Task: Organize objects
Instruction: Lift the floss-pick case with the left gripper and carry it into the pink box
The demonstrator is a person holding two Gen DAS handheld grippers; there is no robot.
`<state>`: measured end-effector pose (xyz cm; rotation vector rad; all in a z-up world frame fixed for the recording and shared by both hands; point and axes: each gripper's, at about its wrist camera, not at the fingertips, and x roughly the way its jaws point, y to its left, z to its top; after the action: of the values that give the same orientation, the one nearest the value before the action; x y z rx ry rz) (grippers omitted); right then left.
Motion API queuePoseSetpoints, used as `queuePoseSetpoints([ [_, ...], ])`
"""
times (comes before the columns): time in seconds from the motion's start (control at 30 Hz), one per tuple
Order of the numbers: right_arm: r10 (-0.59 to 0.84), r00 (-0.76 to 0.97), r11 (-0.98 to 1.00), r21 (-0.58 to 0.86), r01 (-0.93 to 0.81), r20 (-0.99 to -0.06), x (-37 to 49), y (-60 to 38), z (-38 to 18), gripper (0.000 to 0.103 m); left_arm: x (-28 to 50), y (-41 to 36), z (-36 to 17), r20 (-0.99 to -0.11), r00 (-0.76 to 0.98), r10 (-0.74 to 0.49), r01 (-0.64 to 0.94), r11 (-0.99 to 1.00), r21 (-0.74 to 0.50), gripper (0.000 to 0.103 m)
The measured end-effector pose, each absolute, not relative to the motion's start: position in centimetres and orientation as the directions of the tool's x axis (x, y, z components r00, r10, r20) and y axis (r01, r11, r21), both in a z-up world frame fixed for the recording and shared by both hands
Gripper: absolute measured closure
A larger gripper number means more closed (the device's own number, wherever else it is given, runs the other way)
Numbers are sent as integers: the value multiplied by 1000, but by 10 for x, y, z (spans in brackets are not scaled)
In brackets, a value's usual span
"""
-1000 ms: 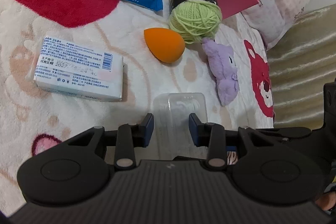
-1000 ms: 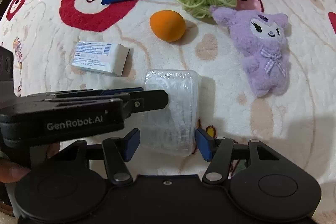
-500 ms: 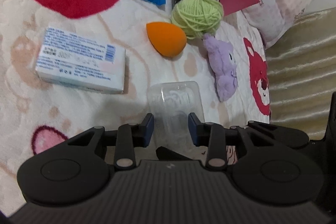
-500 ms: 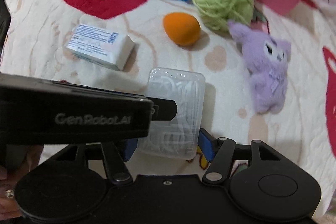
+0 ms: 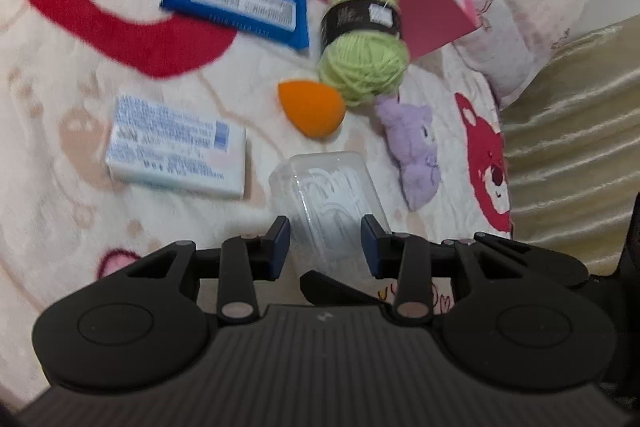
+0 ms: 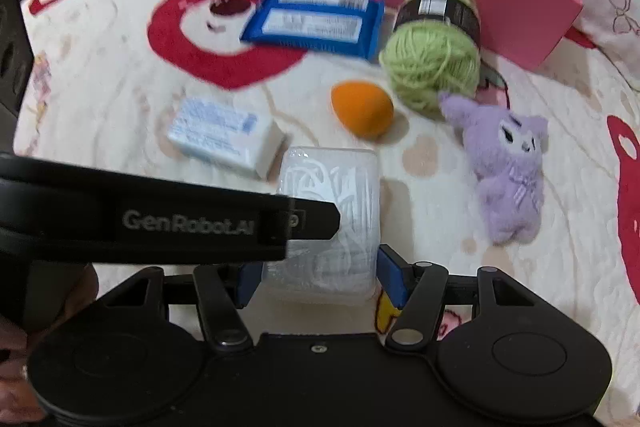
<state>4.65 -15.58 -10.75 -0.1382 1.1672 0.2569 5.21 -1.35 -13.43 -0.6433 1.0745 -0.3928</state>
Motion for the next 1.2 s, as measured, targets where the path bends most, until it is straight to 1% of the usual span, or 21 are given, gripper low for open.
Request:
queuePoseSetpoints([
  [0.17, 196, 437, 957, 75, -279, -878, 47, -156, -93, 38, 49, -4, -114, -672, 479, -565, 23, 773, -634, 67],
  [0.4, 288, 495, 953, 193, -236, -820, 45, -171, -74, 38, 41, -5, -87, -642, 541, -543, 78, 793, -604, 67],
  [0.73, 295, 616, 952, 169, -255, -730, 32, -173, -42, 38, 42, -8, -45, -639, 562, -526, 121, 816, -565, 67],
  [0.93, 286, 637, 957, 185, -222, -716, 33, -176, -26, 38, 50, -12, -21, -646, 564, -514, 133, 829, -544, 66],
  [1.2, 280, 687, 952, 102, -288, -671, 47, -177, 9, 38, 79, -14, 23, -649, 572, -501, 148, 842, -520, 66],
])
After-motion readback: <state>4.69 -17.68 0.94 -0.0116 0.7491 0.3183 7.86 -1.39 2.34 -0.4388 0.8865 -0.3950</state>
